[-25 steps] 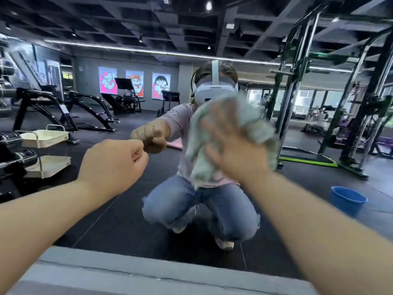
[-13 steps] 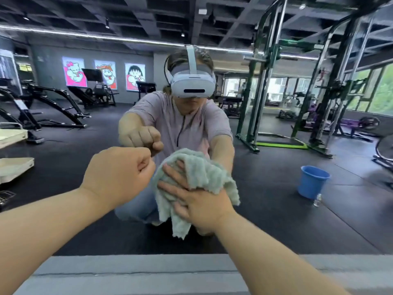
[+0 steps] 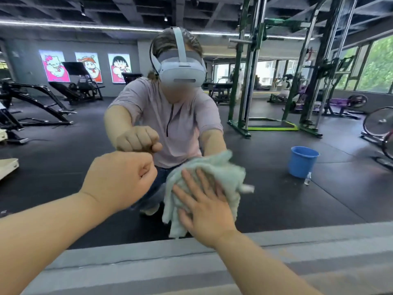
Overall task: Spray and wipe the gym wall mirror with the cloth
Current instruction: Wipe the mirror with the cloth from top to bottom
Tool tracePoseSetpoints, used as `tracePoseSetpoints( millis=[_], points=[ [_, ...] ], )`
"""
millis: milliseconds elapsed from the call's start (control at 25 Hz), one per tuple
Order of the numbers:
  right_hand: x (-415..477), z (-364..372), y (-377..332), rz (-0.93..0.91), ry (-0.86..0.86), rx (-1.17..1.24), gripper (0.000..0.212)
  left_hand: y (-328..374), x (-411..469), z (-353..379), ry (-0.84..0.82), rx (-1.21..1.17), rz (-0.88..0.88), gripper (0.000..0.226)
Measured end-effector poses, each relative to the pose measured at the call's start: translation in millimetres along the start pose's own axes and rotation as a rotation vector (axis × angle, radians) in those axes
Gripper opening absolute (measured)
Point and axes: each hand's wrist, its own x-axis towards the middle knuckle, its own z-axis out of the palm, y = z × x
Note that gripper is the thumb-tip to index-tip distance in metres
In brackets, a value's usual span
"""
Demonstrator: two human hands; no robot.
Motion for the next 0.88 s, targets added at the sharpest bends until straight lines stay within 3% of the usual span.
tracePoseSetpoints(
  millis=[120,240,360,480,560,640,720,880],
  points=[
    [-17.8,11.5,-3.2,0.019,-0.082,0.192,0.053,-2.8,-36.9,28.1,-0.113,-0.034,0.007,0.037],
    [-4.1,-4.1,-9.0,0.081,-0.013,0.383,0.058,10.0,-65.9,57.2,-0.231,-0.127,-0.011,0.030],
    [7.6,-12.5,-18.7,0.115,0.048,0.456,0.064,28.7,-66.1,65.6,-0.241,-0.303,-0.216,0.027],
    [19.9,-26.1,-36.0,0.173,0.024,0.667,0.066,33.5,-44.3,53.3,0.119,-0.603,-0.481,0.013],
    [26.4,-36.0,-57.0,0.209,0.006,0.834,0.073,26.2,-20.2,40.4,0.403,-0.659,-0.615,0.026],
    [29.2,-44.2,-73.9,0.262,0.079,0.972,0.078,11.6,9.7,25.3,0.563,-0.597,-0.710,0.046],
    [25.7,-48.6,-82.6,0.346,0.171,1.082,0.077,-3.2,29.2,10.6,0.616,-0.405,-0.640,0.048],
    [6.5,-43.2,-81.6,0.621,0.232,1.154,0.059,-17.2,18.8,34.5,0.404,0.208,-0.044,0.051]
  ],
)
